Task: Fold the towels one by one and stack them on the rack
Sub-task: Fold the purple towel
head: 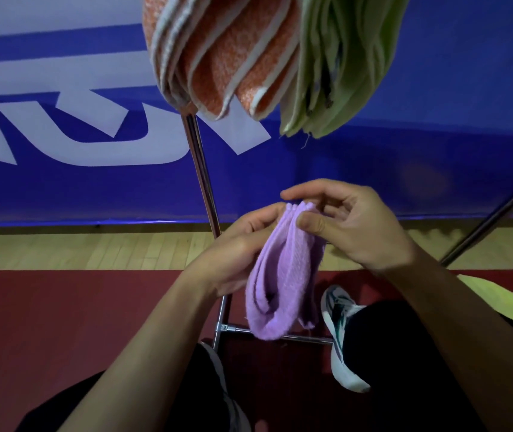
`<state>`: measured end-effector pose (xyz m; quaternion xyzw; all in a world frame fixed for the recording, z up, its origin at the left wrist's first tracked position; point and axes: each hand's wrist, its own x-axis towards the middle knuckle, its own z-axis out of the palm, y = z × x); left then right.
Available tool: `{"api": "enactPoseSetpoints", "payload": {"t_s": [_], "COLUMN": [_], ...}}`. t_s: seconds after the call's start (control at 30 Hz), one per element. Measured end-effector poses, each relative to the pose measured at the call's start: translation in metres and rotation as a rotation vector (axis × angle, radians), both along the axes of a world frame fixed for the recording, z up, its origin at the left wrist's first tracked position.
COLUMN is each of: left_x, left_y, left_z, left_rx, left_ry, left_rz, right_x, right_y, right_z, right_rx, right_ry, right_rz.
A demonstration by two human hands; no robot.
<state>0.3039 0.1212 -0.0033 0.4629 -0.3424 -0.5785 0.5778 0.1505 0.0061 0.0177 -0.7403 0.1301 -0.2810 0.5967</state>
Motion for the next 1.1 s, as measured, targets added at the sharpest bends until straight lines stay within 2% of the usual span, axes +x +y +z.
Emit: {"api": "enactPoseSetpoints", "payload": {"t_s": [0.2,0.43,0.57,0.67,0.83,0.9,1.0,1.1], "left_x": [0.002,0.006,0.012,0.016,0.029,0.031,0.032,0.034], "left_y": [0.003,0.003,0.003,0.005,0.011,0.013,0.009,0.007], "left_z": [-0.003,-0.005,-0.008,0.001,0.002,-0.002,-0.012,-0.021], "left_rx": [0.026,0.139,0.122,0.11,0.073,0.037,0.004,0.073], "left_ry": [-0.035,-0.452,-0.611,-0.636,-0.559,-0.671,-0.98,-1.132], "left_rz": [-0.002,0.064,0.076,0.049,-0.059,-0.071,-0.02,0.011], "right_x": [0.007,0.007,0.004,0.002,-0.004,-0.007,-0.012,-0.014], "right_y": [0.0,-0.001,-0.004,-0.007,-0.017,-0.017,-0.017,-0.018], "right_z": [0.002,-0.005,-0.011,-0.012,-0.009,-0.007,-0.003,-0.003], "right_rx": [-0.147,-0.325,-0.425,-0.409,-0.374,-0.325,-0.299,-0.317], "right_ry": [0.197,0.306,0.298,0.253,0.227,0.231,0.252,0.267], "right_rz": [0.114,0.043,0.026,0.016,-0.047,-0.052,-0.061,-0.046]}}
